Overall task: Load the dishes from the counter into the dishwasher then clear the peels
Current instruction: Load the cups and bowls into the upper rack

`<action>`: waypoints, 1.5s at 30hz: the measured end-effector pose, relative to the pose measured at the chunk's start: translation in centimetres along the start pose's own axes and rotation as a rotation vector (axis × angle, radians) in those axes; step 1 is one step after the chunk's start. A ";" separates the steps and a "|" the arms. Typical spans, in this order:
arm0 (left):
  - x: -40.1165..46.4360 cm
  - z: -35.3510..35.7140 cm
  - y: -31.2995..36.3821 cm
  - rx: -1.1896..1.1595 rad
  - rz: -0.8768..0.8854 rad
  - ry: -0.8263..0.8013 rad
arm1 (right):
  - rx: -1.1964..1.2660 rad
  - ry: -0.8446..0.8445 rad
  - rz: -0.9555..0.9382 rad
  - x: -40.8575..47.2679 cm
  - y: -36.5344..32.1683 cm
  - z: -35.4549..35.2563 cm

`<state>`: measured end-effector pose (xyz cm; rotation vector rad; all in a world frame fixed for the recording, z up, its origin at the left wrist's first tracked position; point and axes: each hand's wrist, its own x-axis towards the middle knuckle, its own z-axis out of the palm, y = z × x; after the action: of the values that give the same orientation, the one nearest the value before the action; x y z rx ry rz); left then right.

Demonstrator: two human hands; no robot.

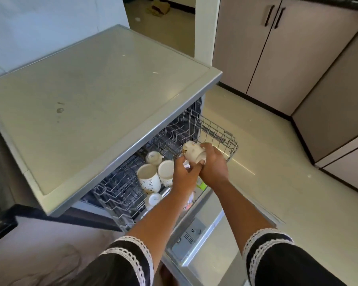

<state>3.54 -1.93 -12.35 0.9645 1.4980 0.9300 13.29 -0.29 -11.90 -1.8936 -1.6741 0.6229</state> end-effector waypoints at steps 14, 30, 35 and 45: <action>14.5 -7.8 -1.0 0.499 0.003 0.113 | -0.224 -0.249 -0.329 12.3 -2.3 11.5; 18.5 -7.5 -3.1 0.645 0.063 0.057 | -0.283 -0.330 -0.300 14.3 -1.0 14.2; 18.5 -7.4 -3.8 0.736 0.155 0.059 | -0.259 -0.340 -0.268 13.9 -0.4 13.3; 18.1 -8.1 -5.4 0.959 0.202 0.082 | -0.346 -0.366 -0.291 12.2 -0.6 13.6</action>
<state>-6.68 12.43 -22.84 1.7934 1.9772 0.3384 5.49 13.06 -21.63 -1.7795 -2.3722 0.6177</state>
